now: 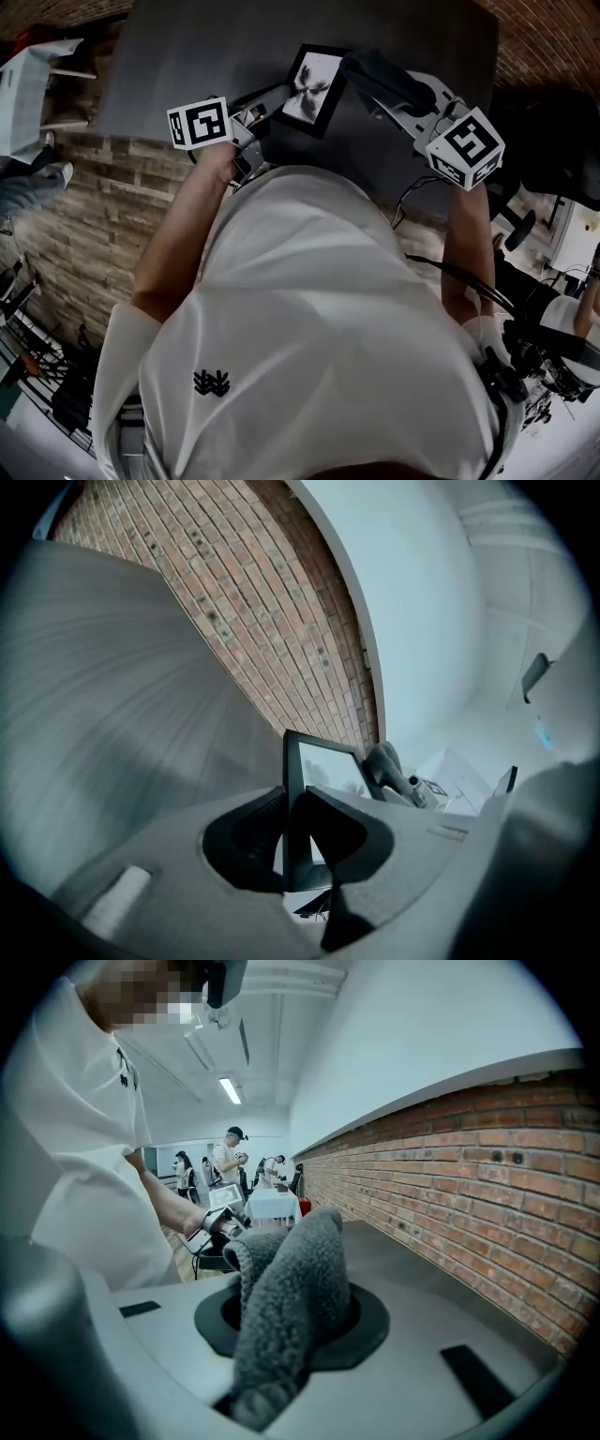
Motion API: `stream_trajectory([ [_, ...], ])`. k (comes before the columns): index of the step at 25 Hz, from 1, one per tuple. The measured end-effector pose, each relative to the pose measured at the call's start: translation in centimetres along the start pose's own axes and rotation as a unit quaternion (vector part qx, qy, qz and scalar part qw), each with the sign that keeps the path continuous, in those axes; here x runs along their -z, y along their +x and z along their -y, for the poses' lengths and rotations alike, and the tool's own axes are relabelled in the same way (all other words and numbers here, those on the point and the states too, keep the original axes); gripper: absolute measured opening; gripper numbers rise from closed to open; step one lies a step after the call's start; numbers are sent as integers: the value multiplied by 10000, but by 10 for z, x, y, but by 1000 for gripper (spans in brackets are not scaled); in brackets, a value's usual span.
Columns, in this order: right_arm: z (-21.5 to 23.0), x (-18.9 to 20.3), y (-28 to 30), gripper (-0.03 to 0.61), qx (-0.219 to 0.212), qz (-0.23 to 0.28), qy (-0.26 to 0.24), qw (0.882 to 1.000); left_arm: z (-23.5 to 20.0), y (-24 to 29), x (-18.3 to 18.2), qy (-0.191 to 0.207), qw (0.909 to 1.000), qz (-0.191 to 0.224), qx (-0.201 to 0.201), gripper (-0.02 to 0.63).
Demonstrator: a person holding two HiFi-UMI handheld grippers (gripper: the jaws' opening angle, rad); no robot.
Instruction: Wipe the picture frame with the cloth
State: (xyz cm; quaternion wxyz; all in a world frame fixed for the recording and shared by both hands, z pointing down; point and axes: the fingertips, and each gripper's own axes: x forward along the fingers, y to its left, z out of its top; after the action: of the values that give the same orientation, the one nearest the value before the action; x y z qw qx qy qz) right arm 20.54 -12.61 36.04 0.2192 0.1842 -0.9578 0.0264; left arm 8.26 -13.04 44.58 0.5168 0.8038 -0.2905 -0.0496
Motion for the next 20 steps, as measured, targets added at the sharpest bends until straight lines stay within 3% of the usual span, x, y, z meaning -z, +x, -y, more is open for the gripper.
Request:
stream_trajectory([
  [20, -56, 3, 25, 89, -379, -120, 126, 9991, -21, 5, -41, -229, 9982, 390, -388, 75],
])
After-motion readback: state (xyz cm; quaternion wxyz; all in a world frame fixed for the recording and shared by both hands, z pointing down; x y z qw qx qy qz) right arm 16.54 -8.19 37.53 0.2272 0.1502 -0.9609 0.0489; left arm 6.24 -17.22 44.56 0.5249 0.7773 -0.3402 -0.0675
